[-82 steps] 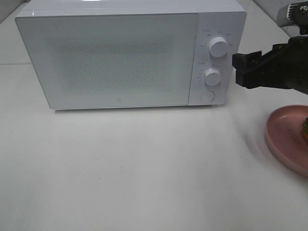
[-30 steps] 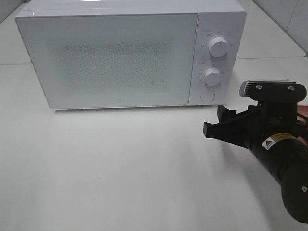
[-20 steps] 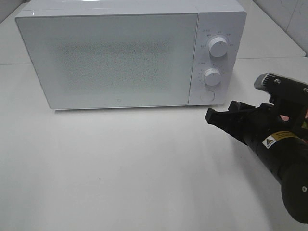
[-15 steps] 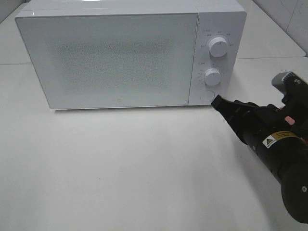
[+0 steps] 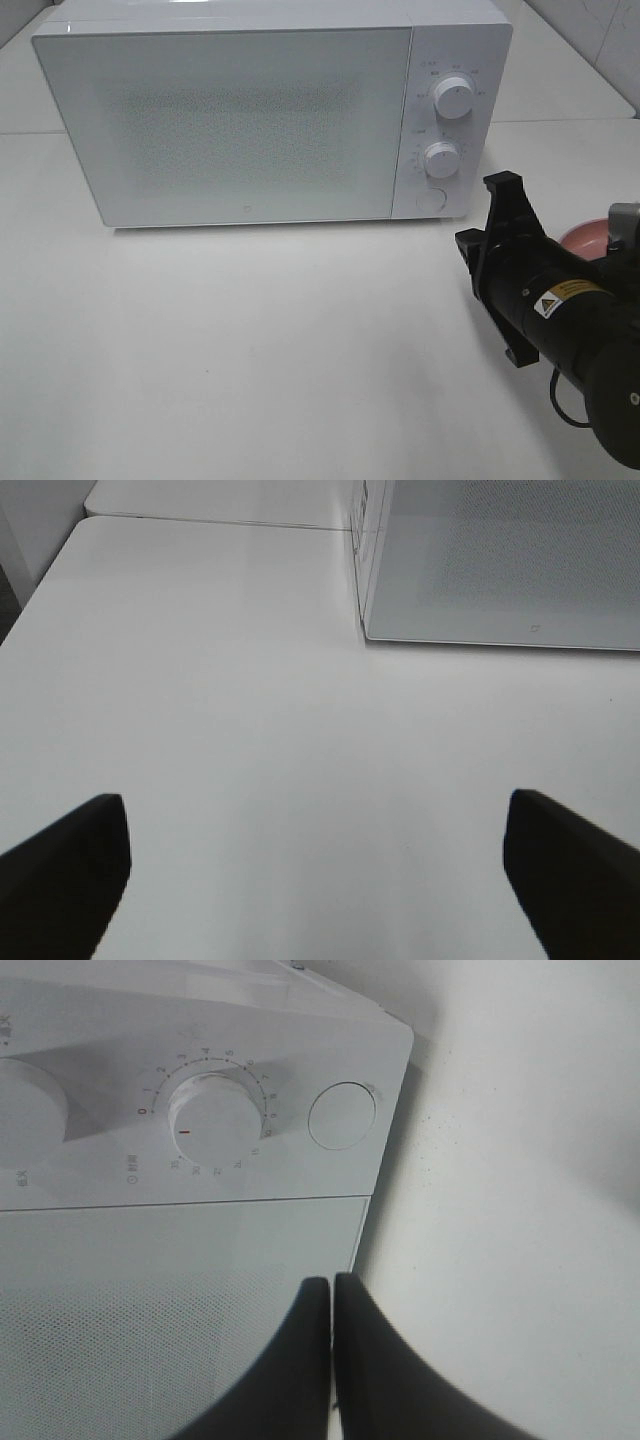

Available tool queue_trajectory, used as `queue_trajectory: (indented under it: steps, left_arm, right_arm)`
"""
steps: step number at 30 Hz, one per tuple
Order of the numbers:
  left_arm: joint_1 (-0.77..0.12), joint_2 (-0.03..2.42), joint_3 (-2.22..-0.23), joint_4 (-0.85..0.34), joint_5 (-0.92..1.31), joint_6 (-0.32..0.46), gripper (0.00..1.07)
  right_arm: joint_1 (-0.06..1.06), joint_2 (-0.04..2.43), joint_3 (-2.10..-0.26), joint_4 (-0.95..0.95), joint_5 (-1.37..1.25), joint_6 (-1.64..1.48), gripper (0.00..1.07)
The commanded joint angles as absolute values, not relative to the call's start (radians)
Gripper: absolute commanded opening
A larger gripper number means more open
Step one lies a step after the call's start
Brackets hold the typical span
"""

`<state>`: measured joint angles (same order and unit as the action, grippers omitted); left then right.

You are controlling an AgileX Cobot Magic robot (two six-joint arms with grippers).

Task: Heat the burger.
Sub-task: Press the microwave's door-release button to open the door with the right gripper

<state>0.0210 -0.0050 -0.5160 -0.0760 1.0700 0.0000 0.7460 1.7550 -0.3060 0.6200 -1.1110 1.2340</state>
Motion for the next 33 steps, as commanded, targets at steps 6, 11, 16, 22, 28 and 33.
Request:
queue_trajectory:
  steps: [6,11,16,22,28,33]
  left_arm:
    - [0.023,-0.012,-0.516,-0.079,1.069,0.0,0.93]
    - [0.023,-0.012,-0.516,-0.079,1.069,0.0,0.93]
    - [0.023,-0.012,-0.516,-0.079,1.069,0.0,0.93]
    - [0.023,-0.012,-0.516,-0.079,1.069,0.0,0.93]
    - [0.023,-0.012,-0.516,-0.079,1.069,0.0,0.93]
    - [0.023,-0.012,-0.516,-0.079,1.069,0.0,0.93]
  right_arm:
    - [0.724,1.755,-0.326,0.578,-1.073,1.268,0.0]
    - [0.668,1.755,-0.365,0.508,-1.055,1.268,0.0]
    - [0.623,1.794,-0.39,0.451,-1.052,1.293,0.0]
    - [0.612,1.84,-0.427,0.441,-1.054,1.31,0.0]
    - [0.564,1.899,-0.477,0.403,-1.034,1.333,0.0]
    - [0.515,1.927,-0.522,0.365,-1.002,1.339,0.0]
